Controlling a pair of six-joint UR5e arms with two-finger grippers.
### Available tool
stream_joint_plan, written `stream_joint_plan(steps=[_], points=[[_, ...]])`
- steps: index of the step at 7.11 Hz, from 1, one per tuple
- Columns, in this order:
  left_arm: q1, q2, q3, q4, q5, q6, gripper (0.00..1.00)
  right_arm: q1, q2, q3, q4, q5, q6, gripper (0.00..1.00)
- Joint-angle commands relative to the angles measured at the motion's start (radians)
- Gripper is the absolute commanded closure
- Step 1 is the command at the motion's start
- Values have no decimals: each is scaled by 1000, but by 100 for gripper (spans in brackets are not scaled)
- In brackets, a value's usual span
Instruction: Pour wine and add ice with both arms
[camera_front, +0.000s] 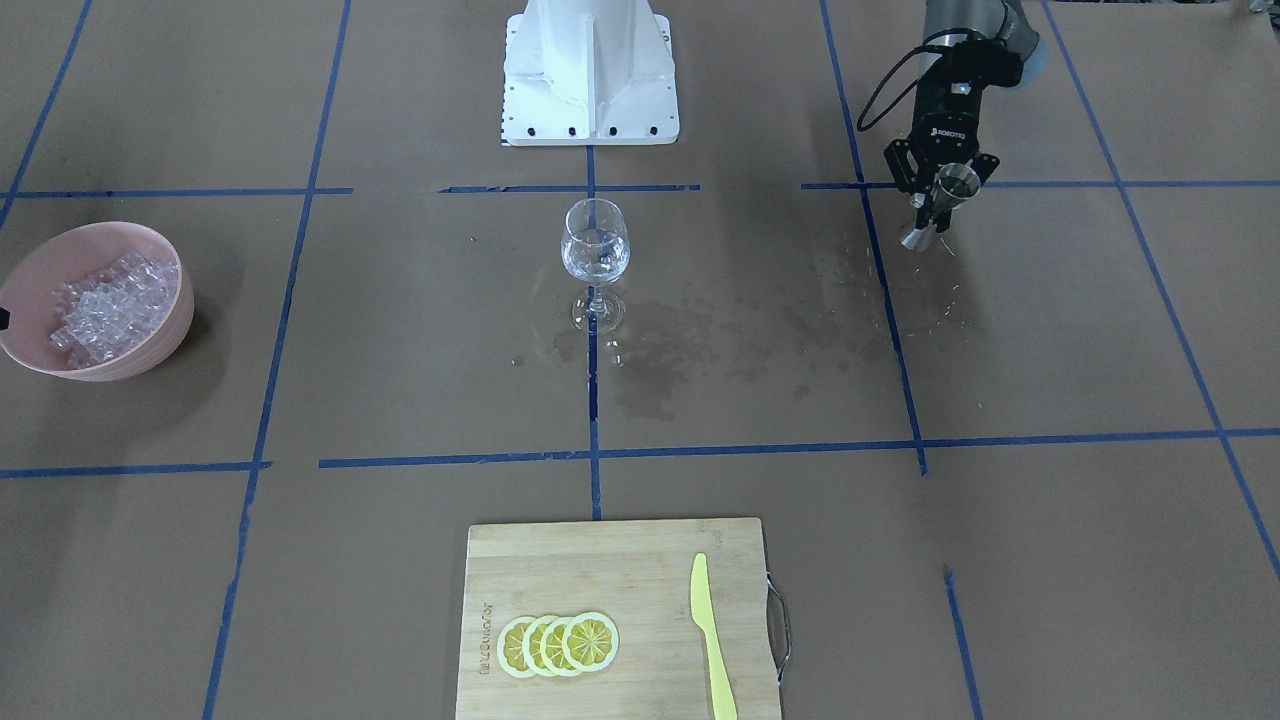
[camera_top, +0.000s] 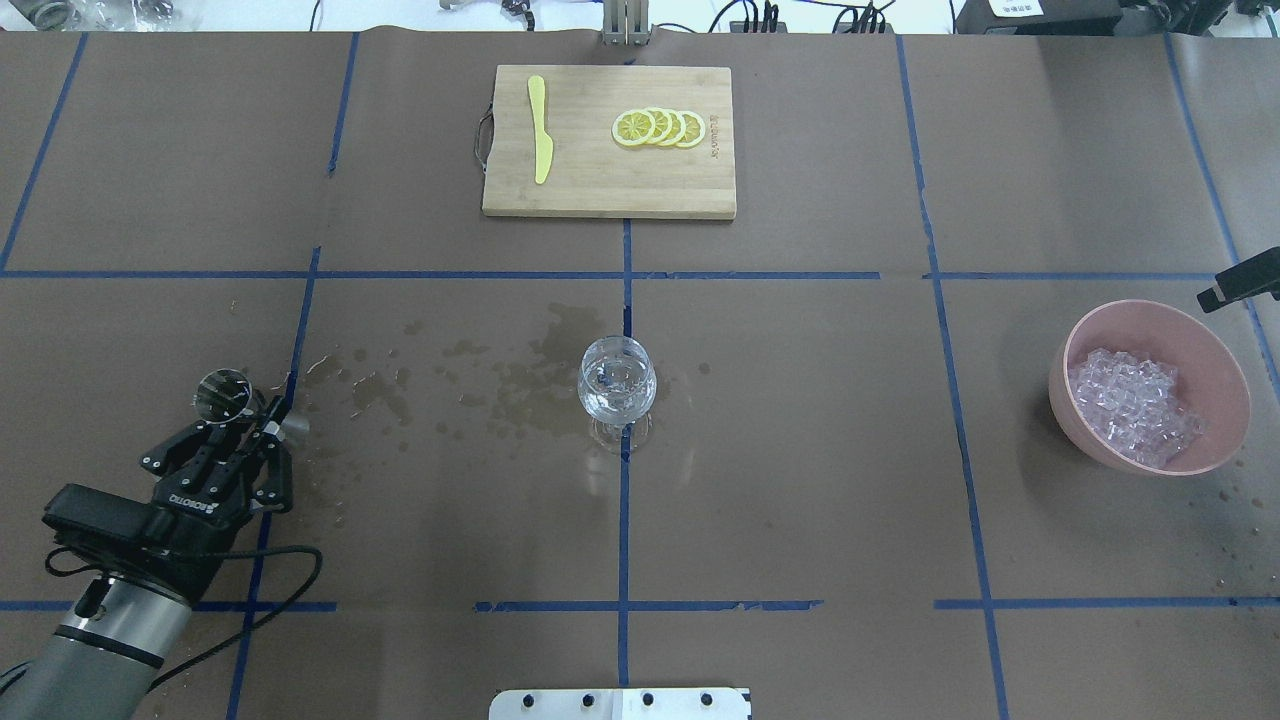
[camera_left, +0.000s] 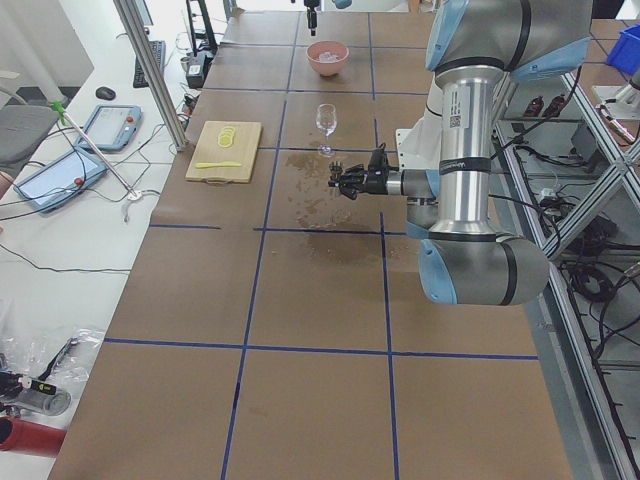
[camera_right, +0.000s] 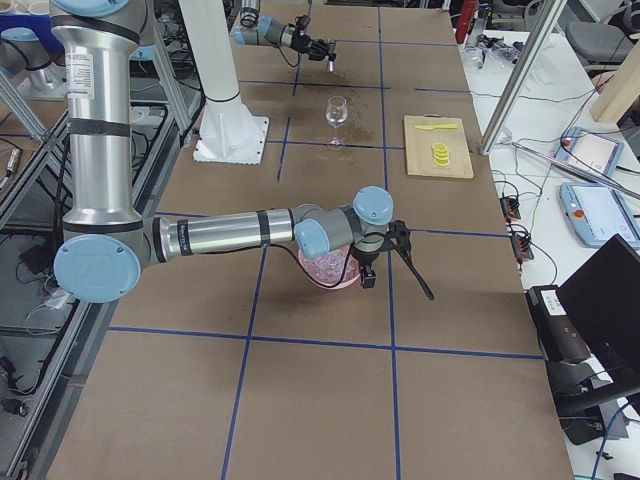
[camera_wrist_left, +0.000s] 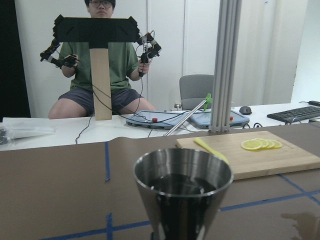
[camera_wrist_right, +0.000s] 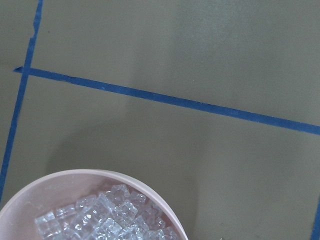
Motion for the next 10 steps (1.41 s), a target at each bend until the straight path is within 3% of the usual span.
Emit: stream_joint_plan(steps=[1,3,6,10], points=[[1,-124,-1,8,2,166,100,-1,5,-1,0,0,0,0],[-27,-193,0,19,1,258,100,1,5,-2,0,-1,0,0],[-44,-337,13,224,1,263,100,1,5,-7,0,-1,0,0],[-44,-395,28,302,-13,463,100,1,5,-2,0,0,2,0]])
